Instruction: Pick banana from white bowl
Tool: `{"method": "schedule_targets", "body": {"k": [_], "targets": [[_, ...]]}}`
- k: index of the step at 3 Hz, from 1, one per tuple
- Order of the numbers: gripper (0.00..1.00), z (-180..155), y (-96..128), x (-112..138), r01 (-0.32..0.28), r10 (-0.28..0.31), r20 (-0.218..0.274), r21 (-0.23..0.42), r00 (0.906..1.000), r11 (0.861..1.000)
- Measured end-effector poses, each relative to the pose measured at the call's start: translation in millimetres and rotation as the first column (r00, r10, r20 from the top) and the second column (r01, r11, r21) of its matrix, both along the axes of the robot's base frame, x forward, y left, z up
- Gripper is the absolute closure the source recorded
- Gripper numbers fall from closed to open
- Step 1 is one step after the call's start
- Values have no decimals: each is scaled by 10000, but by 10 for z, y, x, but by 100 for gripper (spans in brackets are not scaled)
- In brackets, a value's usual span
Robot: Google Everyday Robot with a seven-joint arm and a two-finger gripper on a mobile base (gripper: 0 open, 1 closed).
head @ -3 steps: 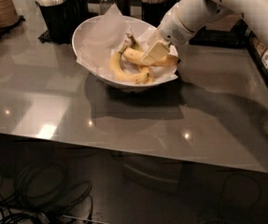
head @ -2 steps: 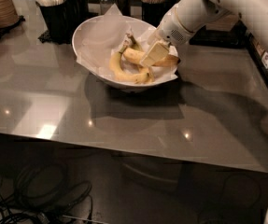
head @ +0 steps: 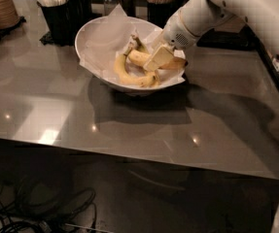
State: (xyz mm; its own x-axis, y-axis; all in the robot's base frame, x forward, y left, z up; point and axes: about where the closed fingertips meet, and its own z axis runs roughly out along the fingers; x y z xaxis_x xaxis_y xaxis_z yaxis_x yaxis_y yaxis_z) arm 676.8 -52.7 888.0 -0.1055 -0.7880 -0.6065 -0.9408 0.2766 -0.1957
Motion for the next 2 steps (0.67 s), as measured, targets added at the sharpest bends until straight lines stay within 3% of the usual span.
{"method": "schedule_targets", "body": {"k": [1, 2], "targets": [[36, -117, 50, 10, -74, 75, -178, 107, 9998, 9999], [54, -223, 100, 0, -153, 160, -328, 202, 9993, 9997]]}}
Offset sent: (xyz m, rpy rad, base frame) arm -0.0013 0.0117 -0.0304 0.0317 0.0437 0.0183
